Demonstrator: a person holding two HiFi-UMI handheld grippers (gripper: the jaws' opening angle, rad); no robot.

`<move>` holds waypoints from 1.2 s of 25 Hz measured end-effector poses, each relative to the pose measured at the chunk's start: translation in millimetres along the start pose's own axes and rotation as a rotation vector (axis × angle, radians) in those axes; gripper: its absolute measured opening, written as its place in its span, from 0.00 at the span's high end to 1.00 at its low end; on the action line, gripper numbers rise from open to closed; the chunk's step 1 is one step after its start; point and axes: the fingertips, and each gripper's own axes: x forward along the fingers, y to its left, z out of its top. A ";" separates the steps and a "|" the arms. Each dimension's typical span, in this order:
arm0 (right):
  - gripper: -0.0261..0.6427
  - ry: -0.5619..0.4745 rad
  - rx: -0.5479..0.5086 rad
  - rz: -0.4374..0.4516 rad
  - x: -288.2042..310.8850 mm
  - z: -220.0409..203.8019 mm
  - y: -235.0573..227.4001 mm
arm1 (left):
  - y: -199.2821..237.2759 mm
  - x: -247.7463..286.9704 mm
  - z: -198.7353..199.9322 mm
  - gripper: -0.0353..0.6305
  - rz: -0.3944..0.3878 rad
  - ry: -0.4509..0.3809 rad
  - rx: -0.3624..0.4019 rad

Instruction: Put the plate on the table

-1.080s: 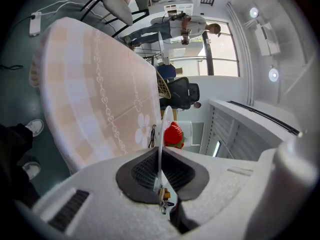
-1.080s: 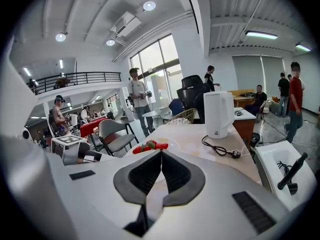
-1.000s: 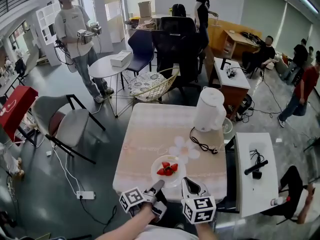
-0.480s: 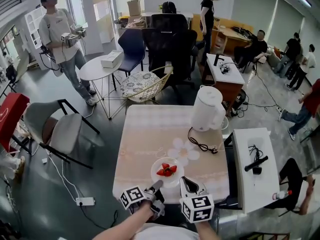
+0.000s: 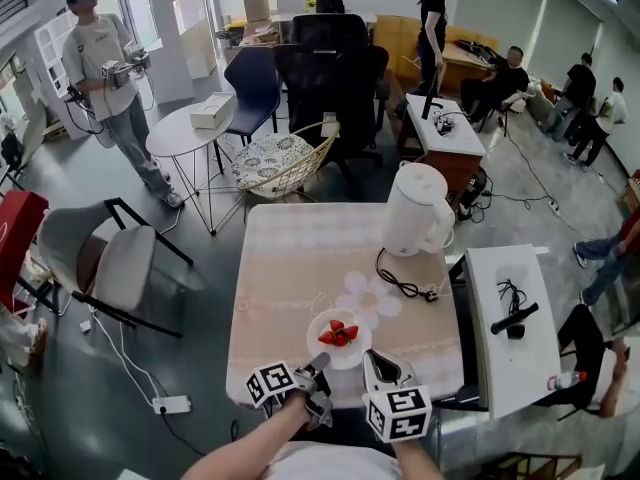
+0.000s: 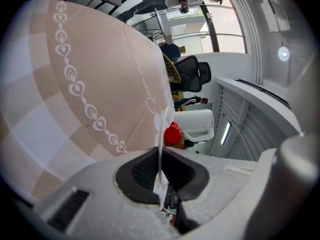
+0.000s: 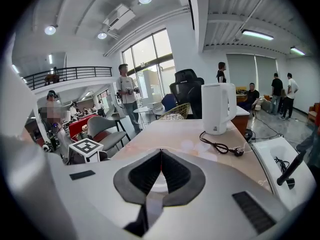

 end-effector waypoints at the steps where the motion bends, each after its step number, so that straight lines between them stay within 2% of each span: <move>1: 0.95 0.001 0.000 -0.003 0.8 0.9 -1.6 | 1.1 3.2 1.8 0.92 0.004 0.001 -0.003; 15: 0.95 0.010 0.019 -0.061 11.4 8.1 -27.3 | 11.8 39.3 16.2 0.92 0.070 0.059 0.014; 23: 0.95 0.007 0.028 -0.061 15.1 6.1 -29.4 | 23.7 41.0 19.9 0.92 0.129 0.055 -0.007; 30: 0.95 0.020 0.039 -0.053 15.2 -0.2 -24.1 | 19.7 39.9 20.3 0.92 0.161 0.067 0.035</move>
